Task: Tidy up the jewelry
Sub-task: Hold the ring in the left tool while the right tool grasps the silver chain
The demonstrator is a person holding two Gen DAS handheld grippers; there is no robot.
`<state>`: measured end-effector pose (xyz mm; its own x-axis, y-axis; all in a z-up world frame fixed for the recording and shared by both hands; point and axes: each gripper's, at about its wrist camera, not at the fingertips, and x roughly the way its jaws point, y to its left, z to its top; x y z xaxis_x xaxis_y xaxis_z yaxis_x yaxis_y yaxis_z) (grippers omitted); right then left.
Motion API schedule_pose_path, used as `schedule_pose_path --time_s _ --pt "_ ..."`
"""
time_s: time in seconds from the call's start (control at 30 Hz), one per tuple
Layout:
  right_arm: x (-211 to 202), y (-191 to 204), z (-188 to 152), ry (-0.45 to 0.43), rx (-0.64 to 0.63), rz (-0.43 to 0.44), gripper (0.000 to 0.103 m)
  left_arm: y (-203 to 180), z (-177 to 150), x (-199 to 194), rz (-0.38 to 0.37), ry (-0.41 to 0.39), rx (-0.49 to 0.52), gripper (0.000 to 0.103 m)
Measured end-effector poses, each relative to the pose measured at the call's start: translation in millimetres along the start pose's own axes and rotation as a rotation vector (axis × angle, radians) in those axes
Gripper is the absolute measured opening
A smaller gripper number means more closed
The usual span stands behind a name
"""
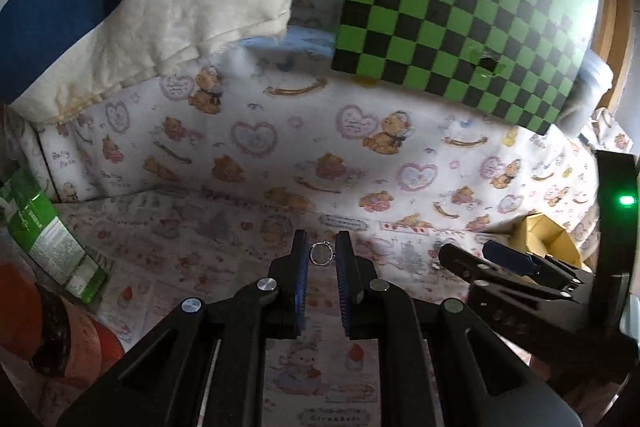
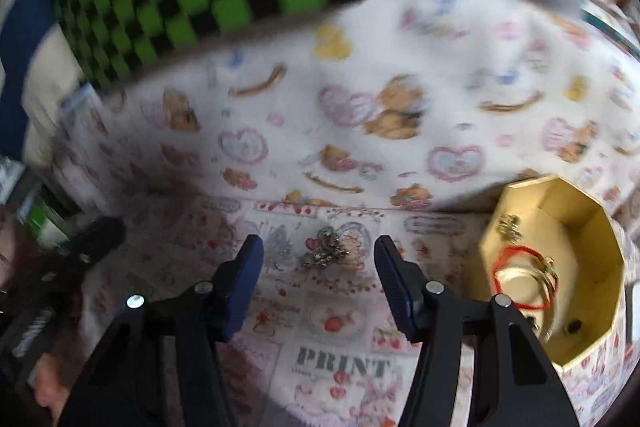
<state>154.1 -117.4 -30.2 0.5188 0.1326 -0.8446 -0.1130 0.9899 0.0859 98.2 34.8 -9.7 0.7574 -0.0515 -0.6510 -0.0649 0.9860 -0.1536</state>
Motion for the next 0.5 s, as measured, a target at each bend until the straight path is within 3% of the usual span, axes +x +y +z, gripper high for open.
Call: schedule_pose_path --time_s 0.2,0.37,0.47,0.5 --pt "30.8 12.3 6.0 0.085 -0.054 0.006 0.053 8.9 -2.7 14.0 0.042 0.03 -0.028 0.012" --pt "34.9 24.7 5.8 0.08 -0.12 -0.05 0.05 7.9 -0.1 -0.5 0.023 0.013 -0.033 0.012" --pt "34.7 29.1 5.7 0.081 -0.121 -0.057 0.03 0.0 0.6 -15.1 0.025 -0.027 -0.003 0.012" --pt "33.3 28.4 5.4 0.083 -0.121 -0.059 0.019 -3.2 0.6 -19.7 0.024 -0.039 0.008 0.012"
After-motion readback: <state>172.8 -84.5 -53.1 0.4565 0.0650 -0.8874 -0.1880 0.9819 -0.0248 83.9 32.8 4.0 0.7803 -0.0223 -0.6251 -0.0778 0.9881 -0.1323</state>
